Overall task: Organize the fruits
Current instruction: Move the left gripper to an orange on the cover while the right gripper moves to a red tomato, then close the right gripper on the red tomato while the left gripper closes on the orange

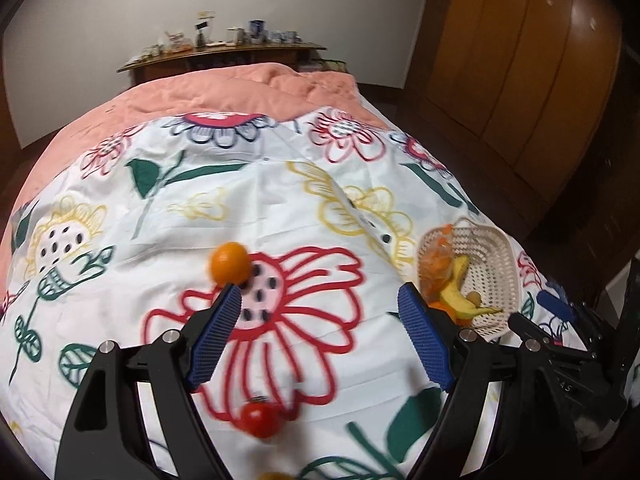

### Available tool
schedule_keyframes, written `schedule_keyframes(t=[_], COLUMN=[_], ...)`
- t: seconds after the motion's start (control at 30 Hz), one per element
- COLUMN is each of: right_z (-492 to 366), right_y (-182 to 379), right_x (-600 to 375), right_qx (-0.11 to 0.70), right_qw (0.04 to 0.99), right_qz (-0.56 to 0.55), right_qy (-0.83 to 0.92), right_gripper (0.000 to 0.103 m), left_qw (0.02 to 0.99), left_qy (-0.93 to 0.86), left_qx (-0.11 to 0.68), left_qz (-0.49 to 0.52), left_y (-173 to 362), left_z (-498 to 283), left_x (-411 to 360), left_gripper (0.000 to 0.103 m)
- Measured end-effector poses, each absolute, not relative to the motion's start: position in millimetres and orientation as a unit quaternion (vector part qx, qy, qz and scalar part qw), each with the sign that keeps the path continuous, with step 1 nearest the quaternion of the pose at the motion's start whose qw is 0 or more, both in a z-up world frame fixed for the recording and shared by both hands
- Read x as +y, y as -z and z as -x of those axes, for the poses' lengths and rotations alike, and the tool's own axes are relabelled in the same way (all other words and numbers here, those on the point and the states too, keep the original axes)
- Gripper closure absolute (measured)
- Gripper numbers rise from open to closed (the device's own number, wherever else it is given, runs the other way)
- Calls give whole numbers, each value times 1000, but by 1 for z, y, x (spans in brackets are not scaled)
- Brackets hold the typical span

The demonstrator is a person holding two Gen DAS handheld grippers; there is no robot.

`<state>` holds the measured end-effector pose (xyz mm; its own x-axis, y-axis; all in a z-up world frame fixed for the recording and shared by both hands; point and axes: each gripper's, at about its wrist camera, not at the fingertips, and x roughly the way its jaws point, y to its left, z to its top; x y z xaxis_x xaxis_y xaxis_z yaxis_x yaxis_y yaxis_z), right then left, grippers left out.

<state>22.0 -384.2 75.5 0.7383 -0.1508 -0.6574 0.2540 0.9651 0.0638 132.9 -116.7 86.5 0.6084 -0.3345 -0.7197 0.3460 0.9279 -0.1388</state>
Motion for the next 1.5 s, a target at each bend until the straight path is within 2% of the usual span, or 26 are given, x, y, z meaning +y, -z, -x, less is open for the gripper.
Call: schedule_keyframes(t=[0.5,0.7,1.07,1.5], right_z=[-34,-46,-85,-118], right_y=[-82,-85,-79,-66], right_x=[-342,-319,-232,-183], right_qx=[362,375,433,482], right_qw=[928,923,891,860], right_qz=[-73,-83,-43,-12], right_qy=[50,2,-132,-164], right_gripper=[31,31,31,32], left_qw=[902,916,925,933], left_qy=[125,77,49,26], left_qx=[410,393,377,358], left_qz=[55,12,7,-16], left_y=[-69,-64,-64,-63], left_z=[-142,-139,-134,-131], left_x=[-35,-30,-8,6], left_gripper=[18,18,18,18])
